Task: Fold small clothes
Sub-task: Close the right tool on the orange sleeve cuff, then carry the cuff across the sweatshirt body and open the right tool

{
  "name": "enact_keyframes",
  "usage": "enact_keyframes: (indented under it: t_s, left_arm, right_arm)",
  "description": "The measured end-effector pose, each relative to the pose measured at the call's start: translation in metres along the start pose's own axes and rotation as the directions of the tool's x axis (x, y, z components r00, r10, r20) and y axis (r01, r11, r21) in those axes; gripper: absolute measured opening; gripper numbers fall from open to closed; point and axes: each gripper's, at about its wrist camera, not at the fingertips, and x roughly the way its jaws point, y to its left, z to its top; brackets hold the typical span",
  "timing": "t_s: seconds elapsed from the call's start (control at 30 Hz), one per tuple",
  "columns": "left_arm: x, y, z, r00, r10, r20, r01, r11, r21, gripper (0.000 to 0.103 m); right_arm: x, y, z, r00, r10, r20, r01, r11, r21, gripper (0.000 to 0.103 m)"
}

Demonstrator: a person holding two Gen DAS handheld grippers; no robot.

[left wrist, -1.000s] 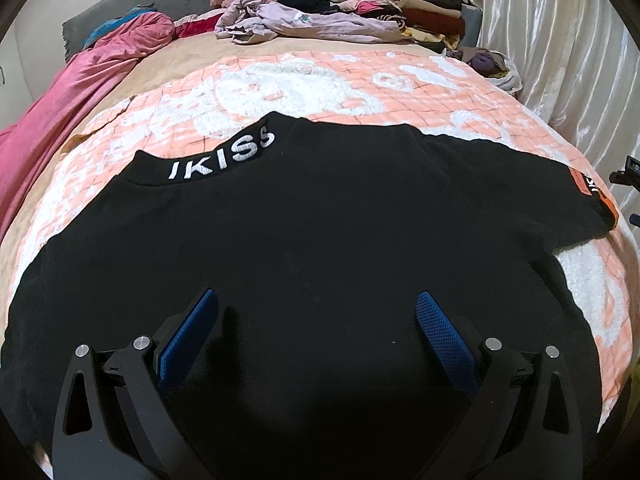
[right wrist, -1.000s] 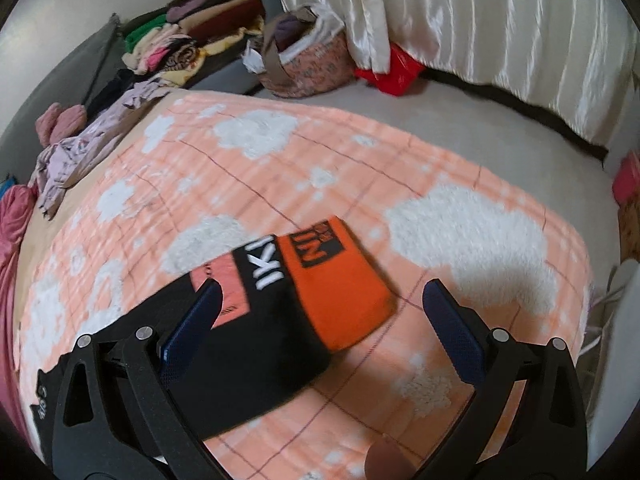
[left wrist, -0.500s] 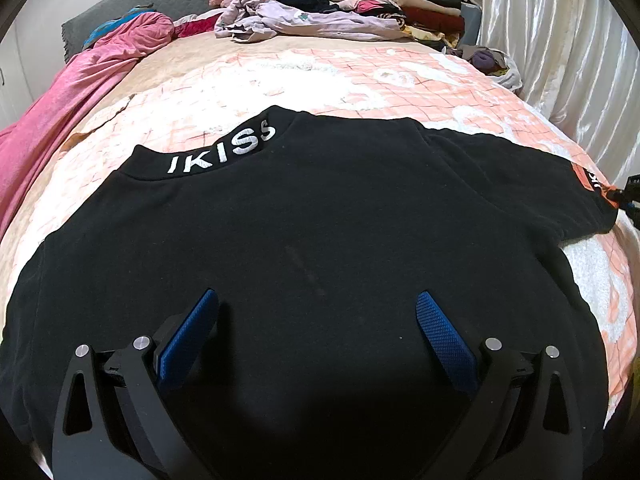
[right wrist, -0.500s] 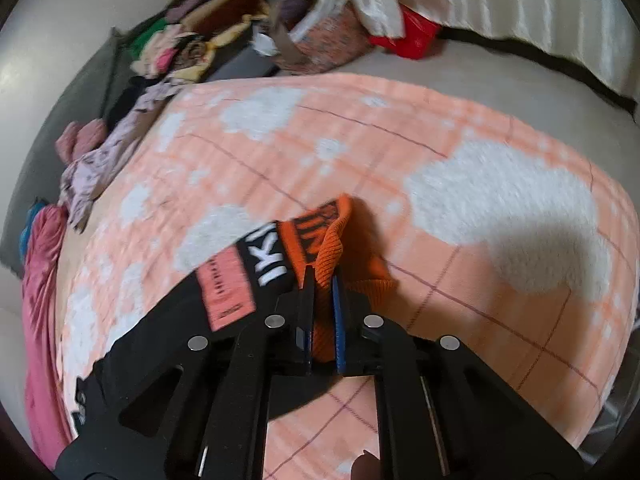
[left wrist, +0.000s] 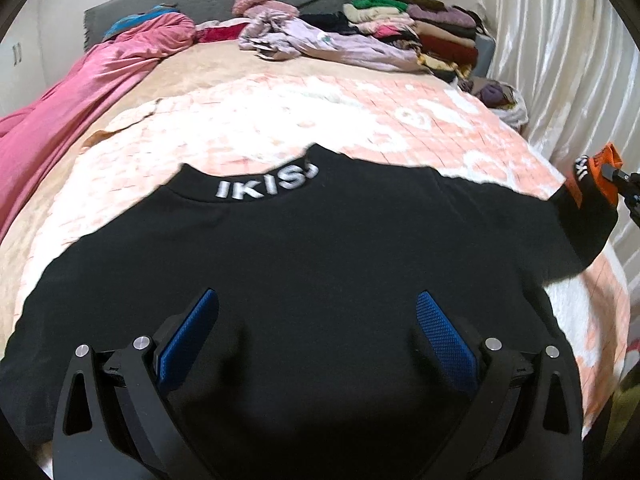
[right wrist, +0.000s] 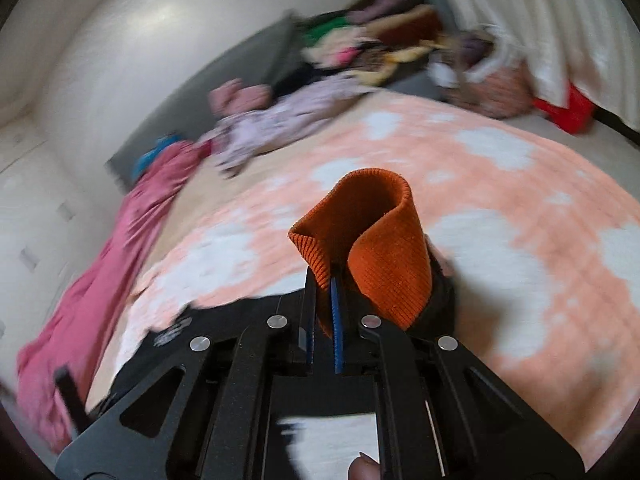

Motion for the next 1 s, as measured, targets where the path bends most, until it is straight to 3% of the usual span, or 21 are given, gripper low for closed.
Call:
enact_keyframes:
  t_s: [0.17, 0.27, 0.53, 0.57, 0.67, 0.7, 0.8, 0.93, 1.0]
  left_arm:
    - [-0.013, 0.025, 0.006, 1.0, 0.008, 0.026, -0.006, 0.998, -0.065, 0.099]
    - [-0.015, 0.038, 0.008, 1.0, 0.003, 0.031, 0.0, 0.994, -0.11, 0.099]
    - [-0.019, 0.068, 0.011, 0.999, -0.024, 0.044, 0.032, 0.98, -0.196, 0.099]
    - [-0.019, 0.07, 0.012, 0.999, -0.021, 0.045, 0.03, 0.979, -0.202, 0.099]
    - [-0.016, 0.073, 0.01, 0.999, -0.022, 0.041, 0.03, 0.978, -0.208, 0.099]
    - [-0.015, 0.073, 0.01, 0.999, -0.025, 0.038, 0.032, 0.977, -0.209, 0.099]
    - [-0.011, 0.072, 0.008, 0.998, -0.046, 0.036, 0.052, 0.976, -0.211, 0.099]
    - [-0.008, 0.062, 0.004, 0.994, -0.101, 0.029, 0.105, 0.974, -0.201, 0.098]
    - [-0.005, 0.053, 0.001, 0.991, -0.131, 0.019, 0.132, 0.973, -0.19, 0.098]
  right_arm:
    - [0.023, 0.067, -0.021, 0.989, 0.126, -0.071, -0.134, 0.983, -0.122, 0.002]
    - [0.042, 0.099, -0.037, 0.971, 0.184, -0.151, -0.208, 0.965, -0.161, 0.002]
    - [0.079, 0.142, -0.074, 0.96, 0.136, -0.245, -0.209, 0.93, -0.303, 0.003]
    - [0.084, 0.145, -0.081, 0.955, 0.142, -0.259, -0.22, 0.927, -0.303, 0.004]
    - [0.096, 0.147, -0.095, 0.933, 0.165, -0.319, -0.262, 0.921, -0.288, 0.026]
    - [0.096, 0.148, -0.097, 0.932, 0.163, -0.325, -0.262, 0.92, -0.291, 0.027]
    - [0.083, 0.147, -0.092, 0.937, 0.181, -0.297, -0.272, 0.914, -0.302, 0.037]
    - [0.066, 0.132, -0.076, 0.968, 0.13, -0.215, -0.196, 0.927, -0.319, 0.039]
    - [0.057, 0.118, -0.066, 0.972, 0.136, -0.19, -0.188, 0.939, -0.289, 0.039]
